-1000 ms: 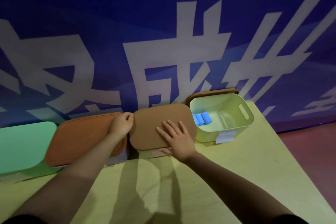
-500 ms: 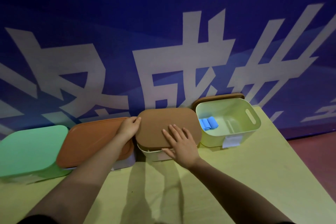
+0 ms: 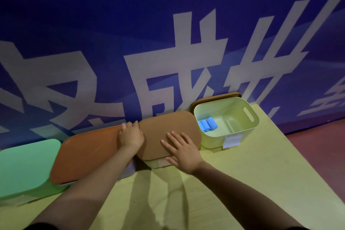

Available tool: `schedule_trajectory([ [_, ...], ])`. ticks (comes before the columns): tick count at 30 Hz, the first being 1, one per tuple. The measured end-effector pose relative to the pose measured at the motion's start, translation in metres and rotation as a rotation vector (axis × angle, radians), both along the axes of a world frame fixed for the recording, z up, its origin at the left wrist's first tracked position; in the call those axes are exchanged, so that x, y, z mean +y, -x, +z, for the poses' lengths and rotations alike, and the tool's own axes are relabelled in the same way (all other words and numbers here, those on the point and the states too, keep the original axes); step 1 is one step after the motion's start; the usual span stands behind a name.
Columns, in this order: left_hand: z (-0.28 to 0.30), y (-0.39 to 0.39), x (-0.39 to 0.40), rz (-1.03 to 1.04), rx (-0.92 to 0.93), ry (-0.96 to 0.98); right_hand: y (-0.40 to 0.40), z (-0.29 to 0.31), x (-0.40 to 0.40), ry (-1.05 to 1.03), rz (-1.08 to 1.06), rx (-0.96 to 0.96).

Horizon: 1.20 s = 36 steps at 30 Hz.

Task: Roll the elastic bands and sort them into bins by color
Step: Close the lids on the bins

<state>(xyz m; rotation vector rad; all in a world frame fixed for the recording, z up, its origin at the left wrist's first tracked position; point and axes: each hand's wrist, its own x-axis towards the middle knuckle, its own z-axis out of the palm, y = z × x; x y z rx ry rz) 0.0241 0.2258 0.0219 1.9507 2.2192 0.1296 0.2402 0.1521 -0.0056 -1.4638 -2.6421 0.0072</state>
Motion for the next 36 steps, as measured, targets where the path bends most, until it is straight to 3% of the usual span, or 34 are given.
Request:
schedule_trajectory([
  [2,0.001,-0.021,-0.004,-0.159,0.039,-0.099,-0.001,0.002,0.001,0.008,0.02,0.077],
  [5,-0.01,-0.045,-0.002,-0.301,0.001,-0.098,-0.011,0.014,0.021,0.037,0.019,0.217],
  [11,-0.026,-0.049,-0.005,-0.237,-0.017,-0.217,-0.039,0.006,0.055,0.098,-0.345,0.236],
  [25,-0.019,-0.047,-0.002,-0.234,0.008,-0.196,-0.043,0.011,0.064,0.235,-0.315,0.223],
  [29,-0.017,-0.048,0.0,-0.235,0.035,-0.187,-0.071,0.028,0.069,0.351,-0.301,0.494],
  [32,-0.012,-0.054,0.007,-0.222,0.078,-0.153,-0.118,0.035,0.084,0.182,-0.495,0.627],
  [36,-0.003,-0.08,0.025,-0.211,-0.019,-0.122,-0.182,0.046,0.118,-0.022,-0.664,0.439],
])
